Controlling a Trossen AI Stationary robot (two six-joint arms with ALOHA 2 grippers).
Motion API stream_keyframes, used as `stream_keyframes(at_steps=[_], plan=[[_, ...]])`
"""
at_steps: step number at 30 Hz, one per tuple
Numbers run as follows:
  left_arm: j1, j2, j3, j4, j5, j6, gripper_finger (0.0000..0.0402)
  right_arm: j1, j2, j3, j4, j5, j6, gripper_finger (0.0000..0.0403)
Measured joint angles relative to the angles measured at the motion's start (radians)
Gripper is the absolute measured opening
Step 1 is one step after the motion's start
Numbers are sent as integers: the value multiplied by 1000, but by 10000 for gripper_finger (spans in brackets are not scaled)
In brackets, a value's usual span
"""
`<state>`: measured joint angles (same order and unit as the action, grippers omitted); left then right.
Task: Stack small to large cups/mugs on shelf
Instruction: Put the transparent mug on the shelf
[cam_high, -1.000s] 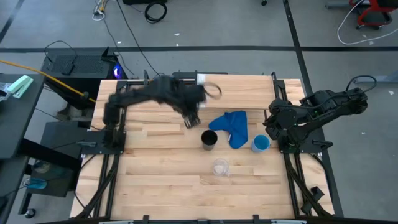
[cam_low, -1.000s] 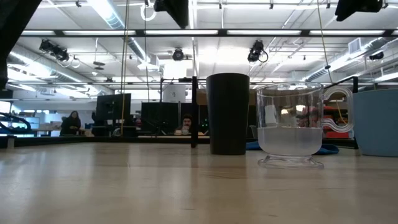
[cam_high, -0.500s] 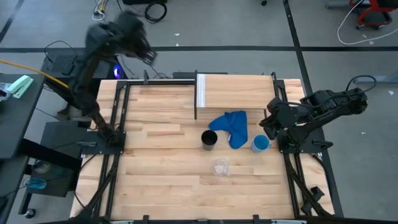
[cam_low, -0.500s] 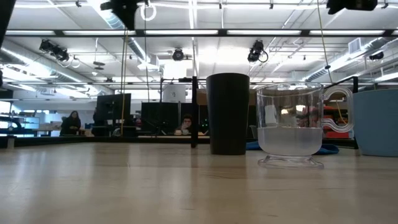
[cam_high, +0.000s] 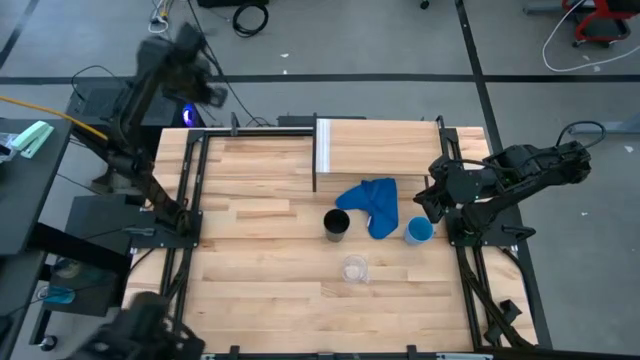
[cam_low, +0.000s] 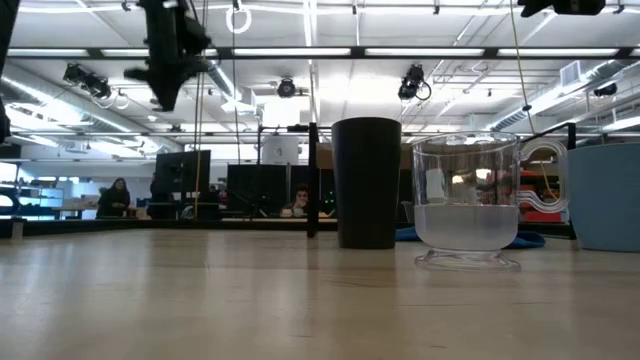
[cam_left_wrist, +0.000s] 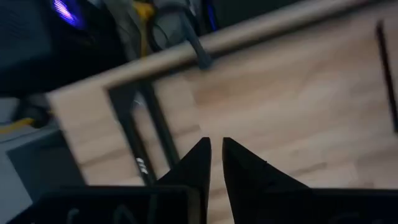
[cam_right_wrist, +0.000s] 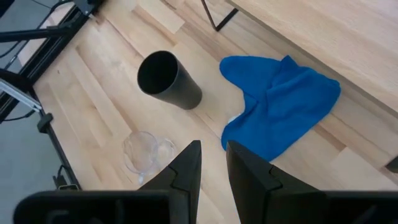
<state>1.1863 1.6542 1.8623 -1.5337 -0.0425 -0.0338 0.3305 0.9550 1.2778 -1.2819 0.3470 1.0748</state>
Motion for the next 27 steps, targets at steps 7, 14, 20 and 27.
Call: stream_keyframes(at_steps=[7,14,20,27], plan=[[-136,-195,-525,288,133,-38,39,0,0,0,0,18,0,84],[-430,-498,-934,445,154,-299,45,0,8,0,0,18,6,84],[-745,-717,-1153,569,152,-654,39,0,56,0,49,-15,-14,84],[-985,-779,-1217,707,57,-858,36,0,188,0,151,-103,-66,84]])
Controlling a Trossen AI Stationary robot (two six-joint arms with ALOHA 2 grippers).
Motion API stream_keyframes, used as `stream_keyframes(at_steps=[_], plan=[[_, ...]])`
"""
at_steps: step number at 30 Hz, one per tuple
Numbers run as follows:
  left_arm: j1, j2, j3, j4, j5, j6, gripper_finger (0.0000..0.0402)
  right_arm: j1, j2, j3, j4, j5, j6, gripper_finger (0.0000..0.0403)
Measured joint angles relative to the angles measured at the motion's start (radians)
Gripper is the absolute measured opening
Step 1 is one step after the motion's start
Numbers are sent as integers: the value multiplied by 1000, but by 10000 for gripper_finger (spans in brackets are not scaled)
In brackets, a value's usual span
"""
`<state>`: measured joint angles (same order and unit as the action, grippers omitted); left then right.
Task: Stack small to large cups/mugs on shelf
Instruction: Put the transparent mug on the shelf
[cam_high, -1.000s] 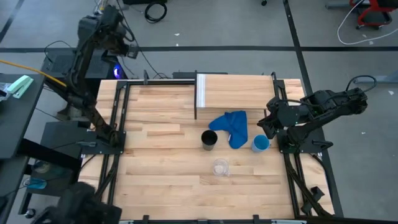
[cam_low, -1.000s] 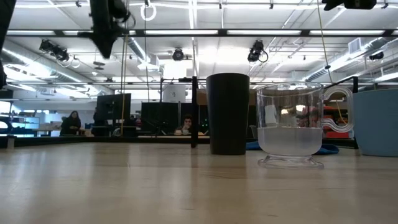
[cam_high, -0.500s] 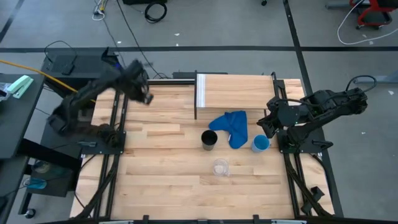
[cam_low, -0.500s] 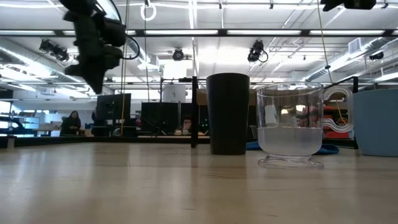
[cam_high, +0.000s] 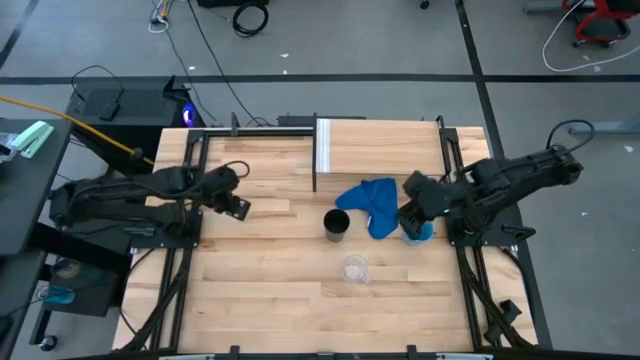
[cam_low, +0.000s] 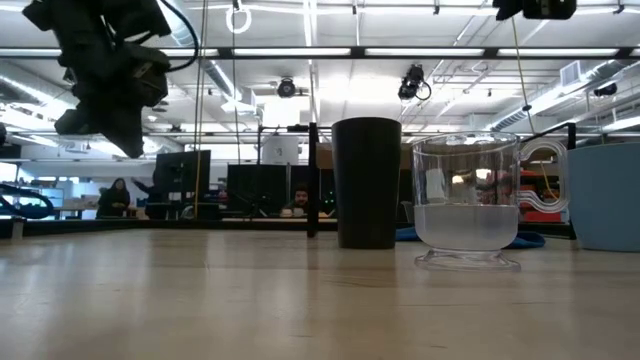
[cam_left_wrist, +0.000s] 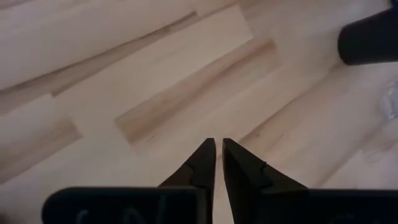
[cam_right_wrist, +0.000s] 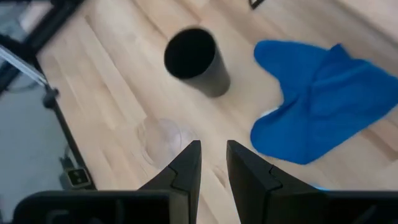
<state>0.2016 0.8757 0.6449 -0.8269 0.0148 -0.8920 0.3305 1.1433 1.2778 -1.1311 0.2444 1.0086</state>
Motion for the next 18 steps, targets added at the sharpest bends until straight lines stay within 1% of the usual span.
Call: stream_keyframes(at_steps=[3,6,13,18], plan=[[-42,0,0,19,-44,-18,40,0,72,0,32,-57,-16,84],[-60,0,0,19,-65,-21,43,7,147,0,72,-114,-18,84],[-62,0,0,21,-67,-21,37,66,310,0,89,-165,-17,84],[-62,0,0,21,-90,-21,32,96,392,0,152,-167,-17,84]])
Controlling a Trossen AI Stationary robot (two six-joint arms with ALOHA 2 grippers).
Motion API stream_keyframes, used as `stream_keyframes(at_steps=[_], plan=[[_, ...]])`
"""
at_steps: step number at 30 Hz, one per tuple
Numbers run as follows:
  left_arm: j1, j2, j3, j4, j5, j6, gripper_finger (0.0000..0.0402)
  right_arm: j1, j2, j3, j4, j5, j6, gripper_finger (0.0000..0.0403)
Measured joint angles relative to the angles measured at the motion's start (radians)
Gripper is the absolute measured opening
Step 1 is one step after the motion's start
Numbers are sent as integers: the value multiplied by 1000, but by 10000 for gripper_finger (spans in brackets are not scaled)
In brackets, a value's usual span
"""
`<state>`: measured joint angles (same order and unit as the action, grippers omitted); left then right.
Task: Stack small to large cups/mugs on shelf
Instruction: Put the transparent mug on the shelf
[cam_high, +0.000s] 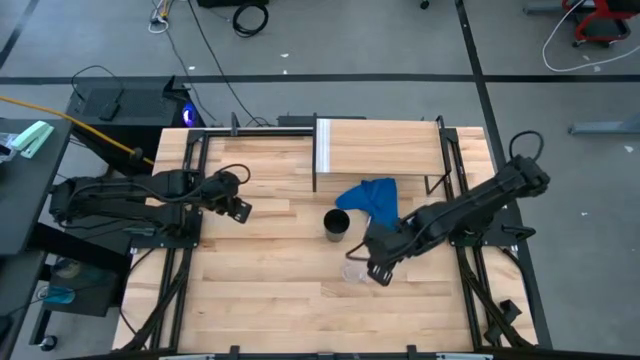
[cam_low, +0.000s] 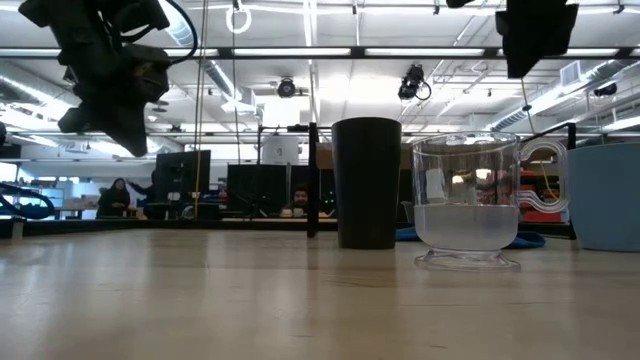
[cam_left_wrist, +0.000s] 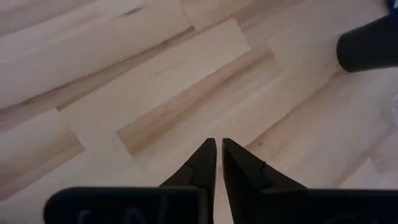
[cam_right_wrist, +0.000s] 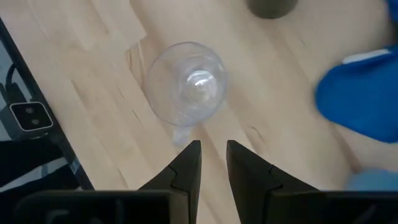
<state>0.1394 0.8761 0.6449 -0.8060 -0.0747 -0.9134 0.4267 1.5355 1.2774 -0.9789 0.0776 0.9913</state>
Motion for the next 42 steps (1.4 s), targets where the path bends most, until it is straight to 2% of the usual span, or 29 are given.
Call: stream_keyframes(at_steps=[7,14,21,29,36,42], plan=[[1,0,0,0,-43,8,41,-10,96,0,38,11,-63,84],[1,0,0,-1,-64,8,40,-59,139,0,47,11,-102,84],[1,0,0,-1,-64,9,32,-91,147,0,69,11,-114,84],[1,0,0,-1,-64,11,41,-84,147,0,110,-1,-122,84],[1,1,0,-1,-64,11,31,-84,157,-1,115,-5,-127,84],[1,1,0,-1,-64,11,29,-84,159,-43,117,-24,-124,84]])
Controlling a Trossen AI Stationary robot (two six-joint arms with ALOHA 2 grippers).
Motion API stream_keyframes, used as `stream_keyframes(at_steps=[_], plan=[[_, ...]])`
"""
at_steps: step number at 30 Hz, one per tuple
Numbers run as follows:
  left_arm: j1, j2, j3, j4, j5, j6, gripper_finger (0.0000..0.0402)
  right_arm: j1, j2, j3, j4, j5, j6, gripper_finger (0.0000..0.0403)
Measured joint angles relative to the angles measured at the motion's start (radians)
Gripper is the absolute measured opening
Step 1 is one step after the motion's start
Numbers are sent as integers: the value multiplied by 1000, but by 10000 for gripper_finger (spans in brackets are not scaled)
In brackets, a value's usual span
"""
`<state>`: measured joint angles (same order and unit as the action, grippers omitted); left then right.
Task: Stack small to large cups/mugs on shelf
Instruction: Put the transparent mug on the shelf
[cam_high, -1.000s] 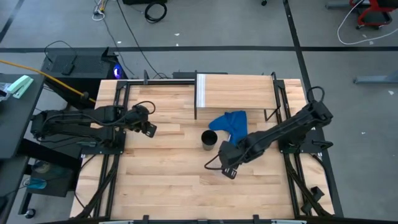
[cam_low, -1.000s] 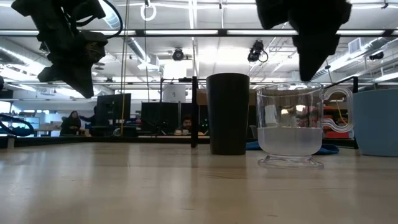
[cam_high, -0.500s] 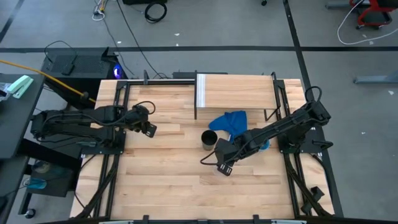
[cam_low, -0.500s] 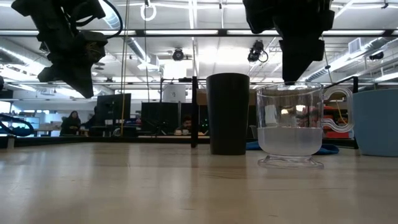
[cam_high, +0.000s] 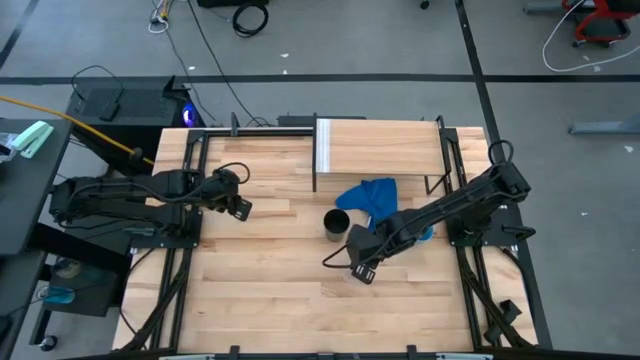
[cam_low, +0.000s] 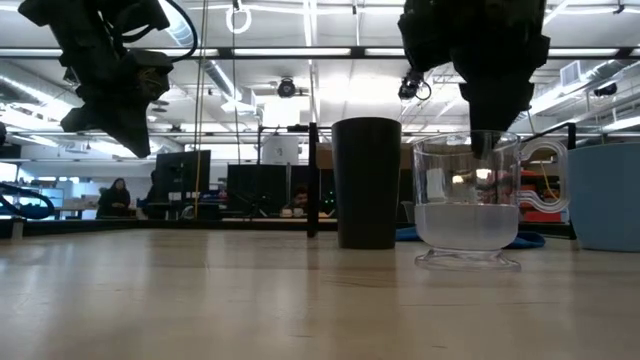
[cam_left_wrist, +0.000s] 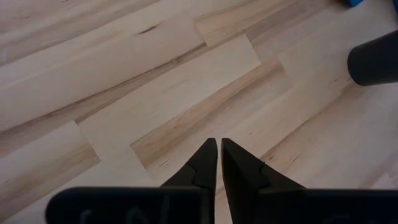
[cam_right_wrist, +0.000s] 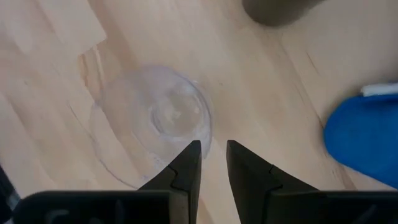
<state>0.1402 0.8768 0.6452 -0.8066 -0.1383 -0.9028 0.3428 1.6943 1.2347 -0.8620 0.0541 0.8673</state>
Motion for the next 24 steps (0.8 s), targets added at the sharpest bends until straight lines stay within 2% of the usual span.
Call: stream_keyframes(at_steps=[10,24], plan=[[0,0,0,1,0,-1,40,1,0,-12,56,-11,14,84],[0,0,0,1,-16,-6,28,0,0,-82,117,-12,29,84]])
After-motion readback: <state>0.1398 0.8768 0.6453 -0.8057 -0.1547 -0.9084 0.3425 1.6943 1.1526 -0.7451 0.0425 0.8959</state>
